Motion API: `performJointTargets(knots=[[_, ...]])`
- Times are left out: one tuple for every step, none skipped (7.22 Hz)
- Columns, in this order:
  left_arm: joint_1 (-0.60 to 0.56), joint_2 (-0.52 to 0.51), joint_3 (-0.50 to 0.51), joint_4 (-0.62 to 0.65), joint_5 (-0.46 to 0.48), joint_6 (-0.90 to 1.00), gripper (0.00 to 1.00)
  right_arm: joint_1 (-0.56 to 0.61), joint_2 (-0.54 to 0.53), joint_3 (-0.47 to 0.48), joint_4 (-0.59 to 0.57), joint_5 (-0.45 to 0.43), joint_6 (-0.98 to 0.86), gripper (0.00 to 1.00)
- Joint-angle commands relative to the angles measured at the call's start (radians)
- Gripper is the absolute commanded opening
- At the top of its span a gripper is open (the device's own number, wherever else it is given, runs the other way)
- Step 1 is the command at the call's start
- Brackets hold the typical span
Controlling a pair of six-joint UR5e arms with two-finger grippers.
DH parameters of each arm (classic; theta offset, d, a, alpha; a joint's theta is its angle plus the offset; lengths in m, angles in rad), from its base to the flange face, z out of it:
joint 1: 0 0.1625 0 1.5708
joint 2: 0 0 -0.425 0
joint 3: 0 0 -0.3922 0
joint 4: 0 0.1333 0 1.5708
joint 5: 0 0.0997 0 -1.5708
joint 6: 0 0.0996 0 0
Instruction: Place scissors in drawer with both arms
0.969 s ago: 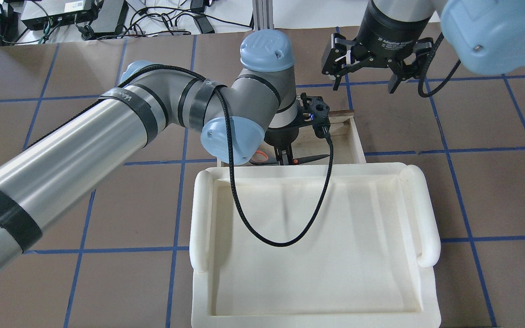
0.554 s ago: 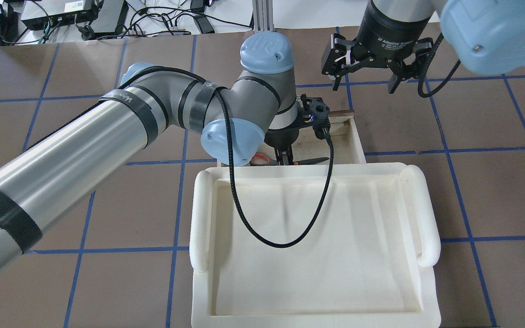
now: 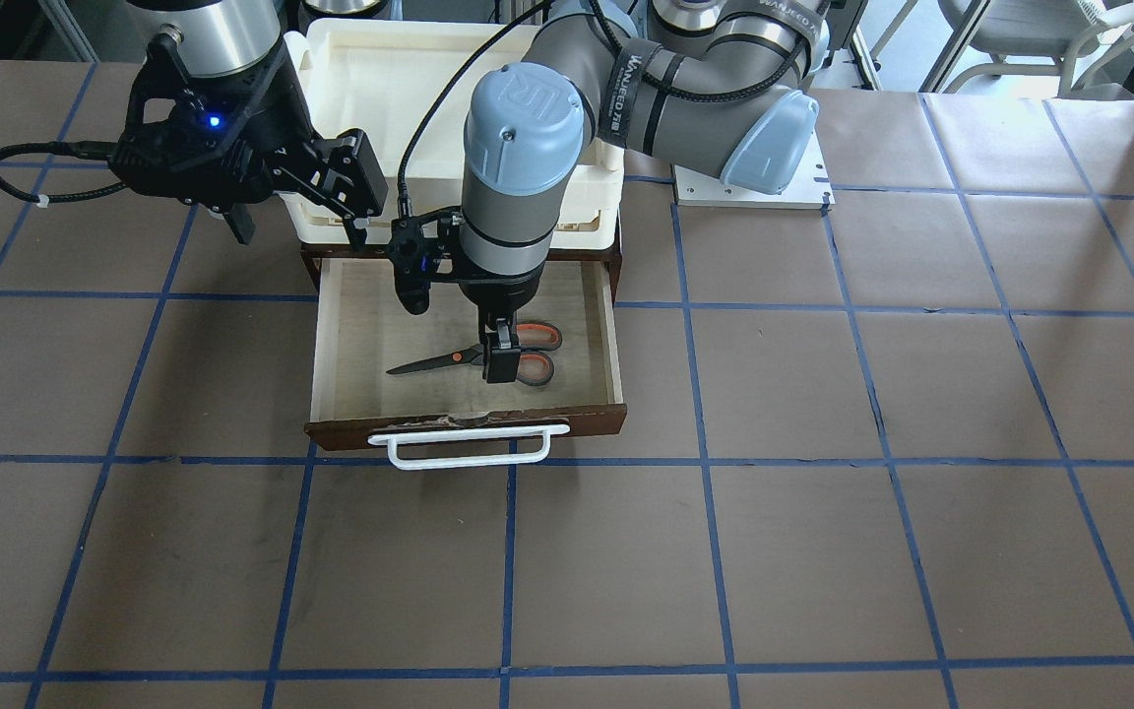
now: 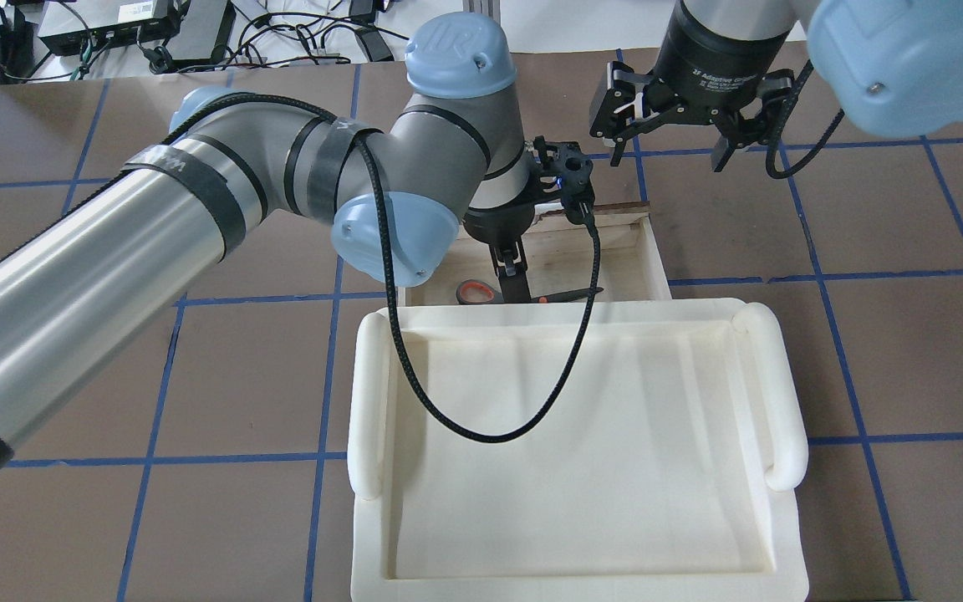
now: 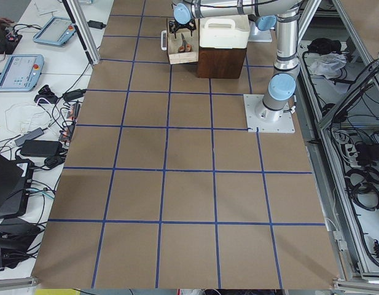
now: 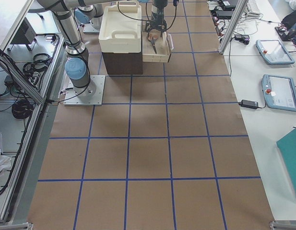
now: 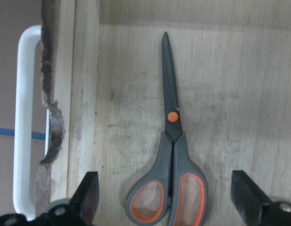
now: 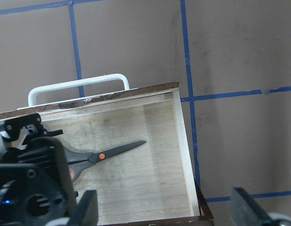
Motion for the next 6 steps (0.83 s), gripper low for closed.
performJointTargets(knots=[[0.076,0.096,0.035,-0.048,-0.029,-0.008,1.00,0.000,0.000,0.000,0.000,0.000,0.000,1.00],[0.126,0.127,0.032,-0.081,-0.037,-0.014,1.00,0.000,0.000,0.000,0.000,-0.002,0.000,1.00],[0.169,0.170,0.034,-0.128,-0.041,-0.020,1.00,0.001,0.000,0.000,0.000,-0.002,-0.003,1.00],[0.205,0.220,0.035,-0.150,-0.040,-0.080,1.00,0.001,0.002,0.000,-0.006,-0.003,-0.014,1.00],[0.242,0.259,0.035,-0.152,-0.040,-0.102,1.00,0.003,0.002,0.002,-0.007,-0.002,-0.018,1.00],[0.286,0.299,0.034,-0.176,-0.032,-0.128,1.00,0.005,0.000,0.002,-0.007,-0.014,-0.041,1.00]])
